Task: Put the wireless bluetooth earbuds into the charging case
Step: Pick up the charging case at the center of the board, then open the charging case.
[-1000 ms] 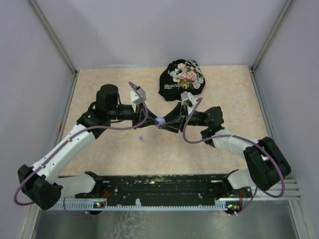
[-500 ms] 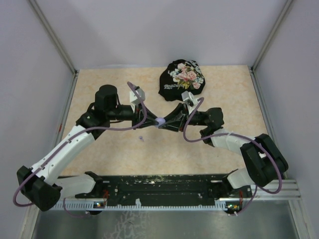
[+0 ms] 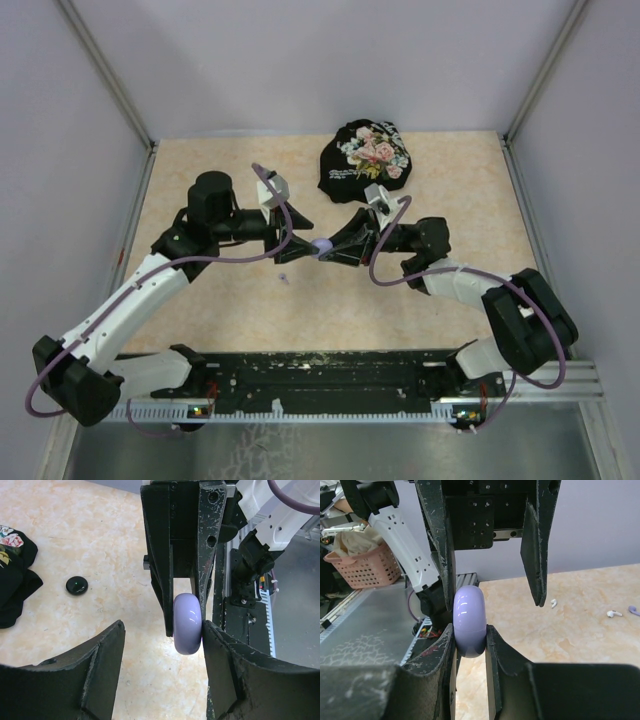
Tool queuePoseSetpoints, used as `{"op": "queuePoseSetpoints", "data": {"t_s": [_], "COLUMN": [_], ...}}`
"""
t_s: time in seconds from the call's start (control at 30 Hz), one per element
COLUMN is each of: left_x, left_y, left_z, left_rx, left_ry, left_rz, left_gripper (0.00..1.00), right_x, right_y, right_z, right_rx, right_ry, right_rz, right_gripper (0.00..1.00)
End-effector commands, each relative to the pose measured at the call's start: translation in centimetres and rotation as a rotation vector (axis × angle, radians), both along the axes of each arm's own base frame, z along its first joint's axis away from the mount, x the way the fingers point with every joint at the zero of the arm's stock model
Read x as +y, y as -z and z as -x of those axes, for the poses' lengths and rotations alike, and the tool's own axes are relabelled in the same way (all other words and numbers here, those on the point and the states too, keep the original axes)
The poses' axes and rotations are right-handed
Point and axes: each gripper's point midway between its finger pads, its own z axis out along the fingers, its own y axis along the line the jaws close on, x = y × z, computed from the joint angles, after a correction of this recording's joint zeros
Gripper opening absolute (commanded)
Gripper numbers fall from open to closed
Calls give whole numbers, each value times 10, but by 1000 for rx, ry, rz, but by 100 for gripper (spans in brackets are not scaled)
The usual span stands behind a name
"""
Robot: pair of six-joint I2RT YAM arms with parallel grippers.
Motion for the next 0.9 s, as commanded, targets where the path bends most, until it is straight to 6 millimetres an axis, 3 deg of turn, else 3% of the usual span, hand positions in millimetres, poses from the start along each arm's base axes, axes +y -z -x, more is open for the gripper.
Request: {"op": "queuePoseSetpoints", "data": {"t_s": [0.0,0.87], "left_x": [0,14], "left_y": [-1,-22], "left_z": [-3,-36], "left_rx": [-12,-11], "left_ry": [-9,-255], "left_rz": [9,36], "left_gripper": [68,63], "right_x": [1,-2], "right_y": [-19,-8], "right_z": [3,11], "right_rx": [-78,-77], "right_ry": [-12,-39], "right_rz": [-47,-29], "right_gripper": [0,0]}}
